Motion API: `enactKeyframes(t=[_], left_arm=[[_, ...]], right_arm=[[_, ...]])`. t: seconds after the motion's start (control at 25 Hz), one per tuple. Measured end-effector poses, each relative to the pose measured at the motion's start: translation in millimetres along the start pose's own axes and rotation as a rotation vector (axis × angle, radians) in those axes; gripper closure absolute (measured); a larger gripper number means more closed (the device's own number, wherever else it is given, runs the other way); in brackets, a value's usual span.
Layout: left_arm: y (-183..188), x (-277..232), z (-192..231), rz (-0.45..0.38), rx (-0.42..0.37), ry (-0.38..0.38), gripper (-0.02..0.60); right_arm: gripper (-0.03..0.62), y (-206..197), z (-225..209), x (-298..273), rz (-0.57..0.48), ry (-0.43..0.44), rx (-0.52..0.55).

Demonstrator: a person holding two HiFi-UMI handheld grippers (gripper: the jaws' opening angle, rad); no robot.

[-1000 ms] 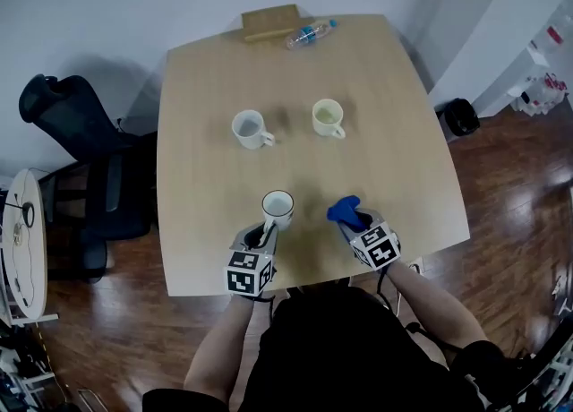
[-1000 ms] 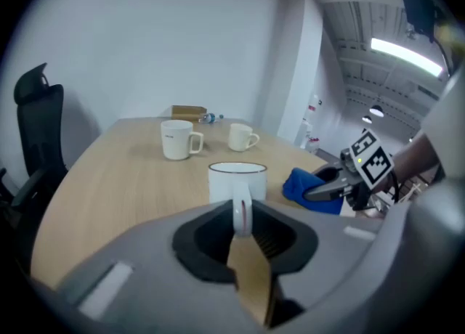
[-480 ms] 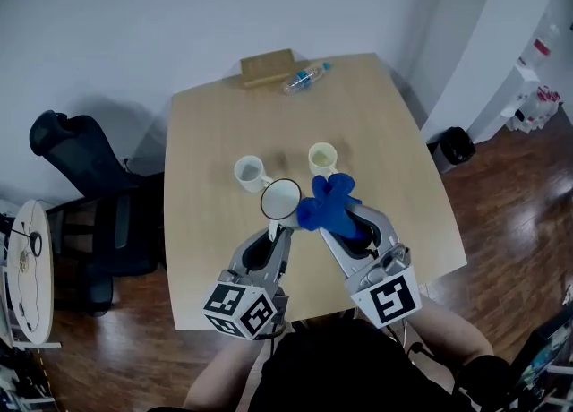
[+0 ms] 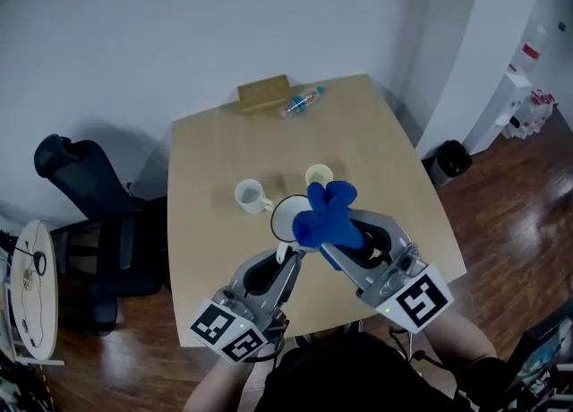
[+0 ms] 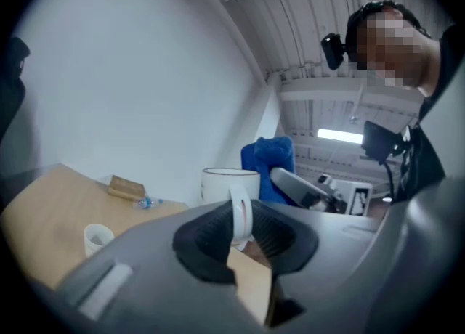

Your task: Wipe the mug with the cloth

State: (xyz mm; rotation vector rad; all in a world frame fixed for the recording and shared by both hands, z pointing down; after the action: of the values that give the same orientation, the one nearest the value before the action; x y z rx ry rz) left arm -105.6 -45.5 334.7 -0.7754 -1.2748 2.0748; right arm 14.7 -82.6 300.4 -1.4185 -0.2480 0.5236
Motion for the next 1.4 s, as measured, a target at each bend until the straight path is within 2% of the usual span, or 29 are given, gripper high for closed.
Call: enactKeyframes(t=[0.04, 0.2, 0.32, 0.48, 0.64, 0.72, 0.84, 1.0, 1.08, 1.16, 1.24, 1.4], left_arm=[[1, 4, -5, 0.007, -0.012, -0.038, 0.521], [8, 23, -29, 0.044, -0.110, -0.227, 0.520], [9, 38, -53, 0.079, -0.176, -0.426, 0.522], [6, 51, -76, 0.124, -0.223, -0.642, 0.520], [2, 57, -103, 0.139, -0.225, -0.850, 0.521], [-2, 58, -114, 0.151, -0.230, -0.921, 0.522], [-4, 56, -125, 0.171, -0.249, -0.987, 0.521], [-8, 55, -129, 0.175, -0.234, -1.019, 0.522], [-9, 55, -125, 0.161, -0.204, -1.010, 0.522], [-9, 54, -119, 0.136, -0.184, -0.975, 0.522], [-7, 50, -110, 0.101, -0.159, -0.902, 0.522], [15, 42, -75, -0.031, -0.074, -0.654, 0.522]], right_arm=[[0.471, 3, -12, 2, -0.035, 0.098, -0.146], [0.470, -8, -42, 8, -0.142, 0.637, -0.581], [0.470, -16, -38, 16, -0.225, 0.965, -0.812], [0.471, -26, -19, 16, -0.276, 1.290, -0.946], [0.473, -27, 18, 20, -0.305, 1.646, -1.055], [0.473, -25, 38, 20, -0.288, 1.761, -1.093], [0.474, -21, 61, 18, -0.266, 1.869, -1.121], [0.476, -20, 75, 16, -0.278, 1.938, -1.137], [0.476, -21, 74, 13, -0.286, 1.915, -1.145], [0.476, -25, 65, 8, -0.315, 1.827, -1.134], [0.476, -30, 43, 1, -0.366, 1.634, -1.128], [0.476, -37, -25, -5, -0.407, 1.037, -1.081]])
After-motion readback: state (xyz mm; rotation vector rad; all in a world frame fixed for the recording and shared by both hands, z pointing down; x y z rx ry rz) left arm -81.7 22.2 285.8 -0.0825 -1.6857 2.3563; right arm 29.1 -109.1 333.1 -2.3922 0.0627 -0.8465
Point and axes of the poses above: the fingertips, and each gripper's own axes: x backward along the fingers, z to its left, y out of its top, the point moved 5 cm from there along x, backward along the fingers, and after that the axes turned 13 degrees about z, right-handed, at the moved point
